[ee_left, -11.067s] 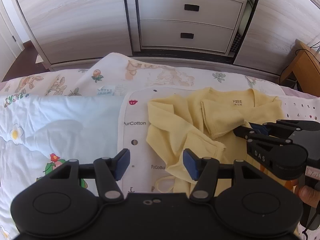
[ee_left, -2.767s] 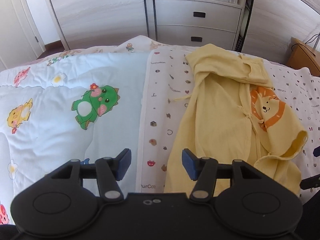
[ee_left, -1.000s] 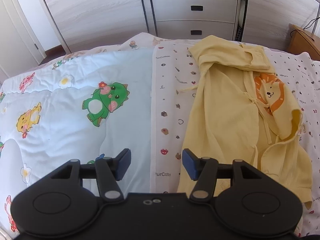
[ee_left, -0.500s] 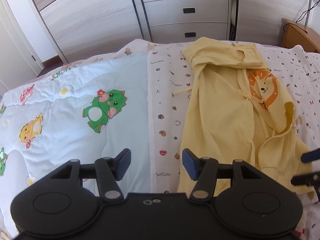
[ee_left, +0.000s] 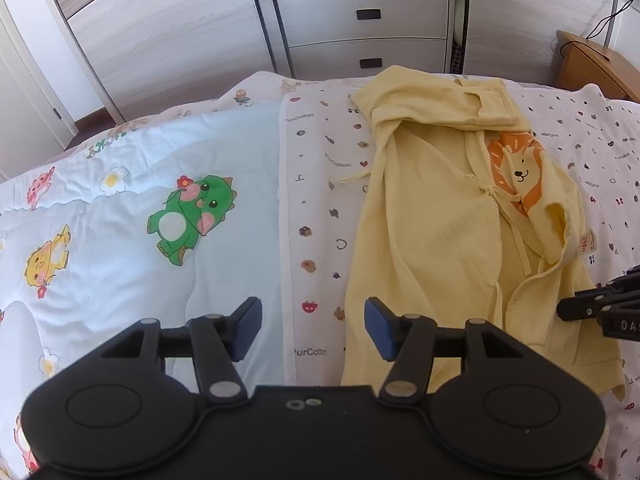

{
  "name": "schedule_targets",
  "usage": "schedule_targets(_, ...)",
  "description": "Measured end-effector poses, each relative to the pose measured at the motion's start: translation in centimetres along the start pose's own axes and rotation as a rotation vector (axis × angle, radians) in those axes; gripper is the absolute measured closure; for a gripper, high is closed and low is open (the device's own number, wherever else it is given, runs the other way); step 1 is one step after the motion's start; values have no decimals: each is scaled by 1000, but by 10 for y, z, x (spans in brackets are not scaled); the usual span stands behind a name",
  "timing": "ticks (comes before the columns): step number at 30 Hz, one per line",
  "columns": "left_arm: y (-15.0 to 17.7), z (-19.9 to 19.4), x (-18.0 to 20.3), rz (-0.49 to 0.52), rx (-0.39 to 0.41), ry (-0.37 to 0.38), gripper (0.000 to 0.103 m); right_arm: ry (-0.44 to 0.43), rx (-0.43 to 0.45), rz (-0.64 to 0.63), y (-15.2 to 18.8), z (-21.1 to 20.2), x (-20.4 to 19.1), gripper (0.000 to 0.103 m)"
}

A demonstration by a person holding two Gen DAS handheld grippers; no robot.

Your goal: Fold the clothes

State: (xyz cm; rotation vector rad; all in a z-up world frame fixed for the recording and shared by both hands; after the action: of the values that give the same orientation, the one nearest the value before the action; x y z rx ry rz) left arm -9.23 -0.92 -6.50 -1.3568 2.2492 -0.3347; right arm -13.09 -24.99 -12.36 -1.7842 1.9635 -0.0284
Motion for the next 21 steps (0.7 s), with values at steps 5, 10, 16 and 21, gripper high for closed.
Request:
schedule_targets(5, 2, 1, 1, 4, -9, -6, 46, -37, 11, 29, 1, -20, 7, 98)
schedule_targets(10, 4, -2, -1, -1, -7, -7, 46, -34, 20, 13, 2, -41, 12, 98)
schedule_targets(16, 6, 1, -1, 7, -24, -5, 46, 28, 14, -25, 3, -63, 29, 98)
schedule_targets(21, 4, 2, 3, 21, -26, -21, 46, 101, 8, -44, 7, -68, 48, 98)
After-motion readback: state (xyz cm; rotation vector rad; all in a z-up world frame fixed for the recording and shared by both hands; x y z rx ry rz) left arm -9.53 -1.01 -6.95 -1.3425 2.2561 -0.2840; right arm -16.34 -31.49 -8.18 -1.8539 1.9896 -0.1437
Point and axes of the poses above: each gripper's, at about its wrist camera, not at the fingertips, and z roughly the way its jaws point, x to its right, y to its underside, the point moved 3 cm from there along z, roughly the way its jaws point, and after that the axes turned 12 degrees about z, right-handed, at the moved point
